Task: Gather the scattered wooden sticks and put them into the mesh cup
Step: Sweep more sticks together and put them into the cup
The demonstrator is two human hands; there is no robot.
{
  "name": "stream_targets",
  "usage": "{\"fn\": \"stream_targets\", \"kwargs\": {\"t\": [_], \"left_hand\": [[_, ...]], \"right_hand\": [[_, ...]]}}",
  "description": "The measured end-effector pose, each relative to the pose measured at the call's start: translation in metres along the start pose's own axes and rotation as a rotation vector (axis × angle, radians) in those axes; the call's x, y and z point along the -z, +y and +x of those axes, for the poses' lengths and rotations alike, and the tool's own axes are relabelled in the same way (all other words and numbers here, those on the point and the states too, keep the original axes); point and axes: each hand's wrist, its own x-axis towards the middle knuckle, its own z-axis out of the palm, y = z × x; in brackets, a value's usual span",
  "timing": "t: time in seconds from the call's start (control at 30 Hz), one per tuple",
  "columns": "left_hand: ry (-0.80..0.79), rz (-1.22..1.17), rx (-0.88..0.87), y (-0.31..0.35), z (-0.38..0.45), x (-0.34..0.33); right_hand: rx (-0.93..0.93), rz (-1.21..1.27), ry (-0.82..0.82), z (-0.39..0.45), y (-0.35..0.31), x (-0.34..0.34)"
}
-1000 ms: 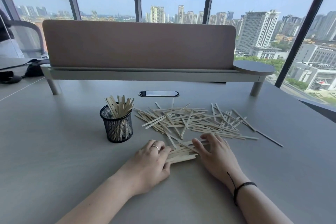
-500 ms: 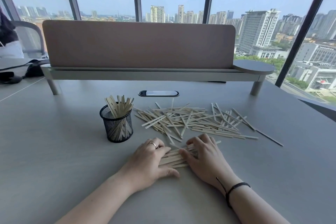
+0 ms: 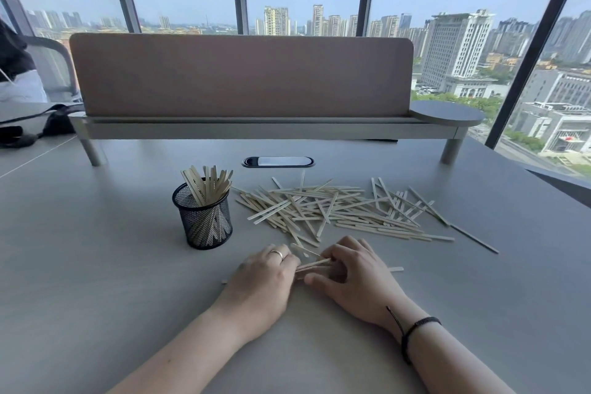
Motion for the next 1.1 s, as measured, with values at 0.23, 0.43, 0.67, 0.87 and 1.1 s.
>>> {"fn": "stream_targets", "kwargs": {"t": [0.23, 0.43, 0.67, 0.87, 1.1], "left_hand": [[-0.041, -0.065, 0.062, 0.001, 0.001, 0.008], [0.003, -0.002, 0.024, 0.0, -0.003, 0.014], [0.1, 0.061, -0.015, -0.009, -0.006, 0.015], [0.108, 0.046, 0.111, -0.025, -0.007, 0.021], [0.036, -0.037, 0.217, -0.033, -0.009, 0.029]], "right_hand": [[0.05, -0.054, -0.018, 0.0, 0.002, -0.001], [0.045, -0.045, -0.007, 0.001, 0.003, -0.002], [0.02, 0.001, 0.02, 0.001, 0.002, 0.0], [0.012, 0.01, 0.004, -0.001, 0.002, 0.002], [0.0, 0.017, 0.001, 0.001, 0.003, 0.0]]}}
